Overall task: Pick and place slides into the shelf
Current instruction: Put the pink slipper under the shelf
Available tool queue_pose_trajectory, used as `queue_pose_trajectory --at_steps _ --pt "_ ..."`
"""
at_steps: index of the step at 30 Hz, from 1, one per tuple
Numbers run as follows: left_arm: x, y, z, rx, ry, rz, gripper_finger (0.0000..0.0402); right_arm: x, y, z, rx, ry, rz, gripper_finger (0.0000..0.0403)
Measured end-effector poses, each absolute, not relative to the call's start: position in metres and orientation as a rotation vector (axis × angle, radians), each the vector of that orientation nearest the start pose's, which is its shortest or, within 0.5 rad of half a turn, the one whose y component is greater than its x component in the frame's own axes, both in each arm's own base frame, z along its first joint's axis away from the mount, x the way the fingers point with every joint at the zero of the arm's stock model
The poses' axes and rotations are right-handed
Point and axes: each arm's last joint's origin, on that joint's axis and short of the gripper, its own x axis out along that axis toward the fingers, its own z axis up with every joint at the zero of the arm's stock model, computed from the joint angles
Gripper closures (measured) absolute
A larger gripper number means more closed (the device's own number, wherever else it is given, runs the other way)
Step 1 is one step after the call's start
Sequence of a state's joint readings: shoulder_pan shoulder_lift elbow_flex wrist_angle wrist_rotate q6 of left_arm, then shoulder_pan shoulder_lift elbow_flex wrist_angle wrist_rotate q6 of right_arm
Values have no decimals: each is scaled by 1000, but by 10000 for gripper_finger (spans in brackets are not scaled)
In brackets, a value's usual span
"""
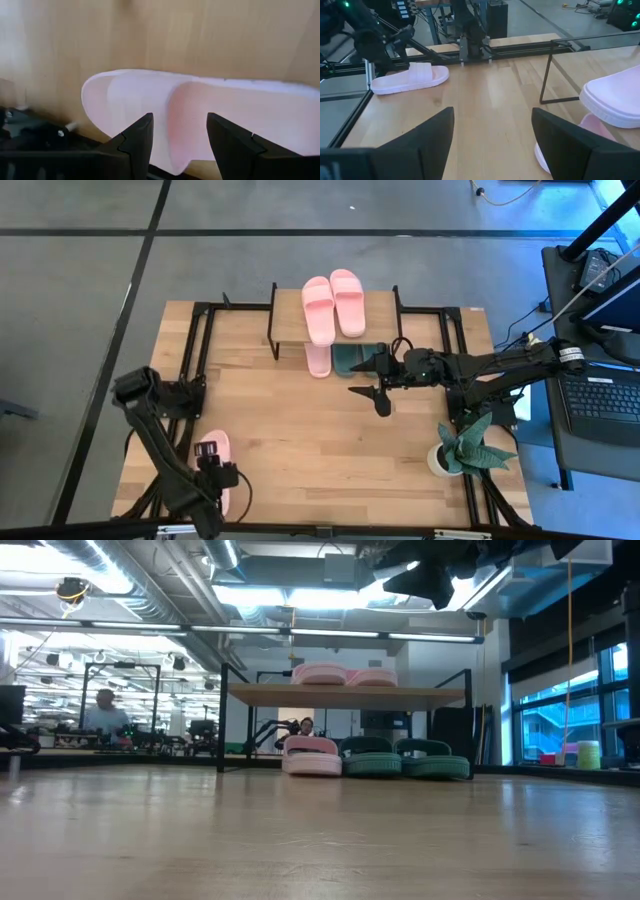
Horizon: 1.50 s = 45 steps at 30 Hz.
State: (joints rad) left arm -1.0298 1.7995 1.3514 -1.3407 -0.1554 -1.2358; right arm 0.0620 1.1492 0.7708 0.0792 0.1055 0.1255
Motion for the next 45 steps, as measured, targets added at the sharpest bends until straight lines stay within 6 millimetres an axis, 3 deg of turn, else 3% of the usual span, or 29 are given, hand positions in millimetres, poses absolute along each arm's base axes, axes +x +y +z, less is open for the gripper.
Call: queue_pose_trajectory --at_steps 9,27,36,40,45 --pt "160 -258 191 220 1600 491 225 254 13 281 97 297 -61 135" --pt "163 -260 187 159 1574 514 225 254 13 281 96 299 -61 135" --pt "157 -246 167 188 1602 589 228 253 13 279 95 316 -62 135" --pt "155 -239 165 232 1620 637 262 253 13 277 93 336 -63 135" --pt "154 -234 161 256 1625 653 347 252 13 277 92 344 -63 135"
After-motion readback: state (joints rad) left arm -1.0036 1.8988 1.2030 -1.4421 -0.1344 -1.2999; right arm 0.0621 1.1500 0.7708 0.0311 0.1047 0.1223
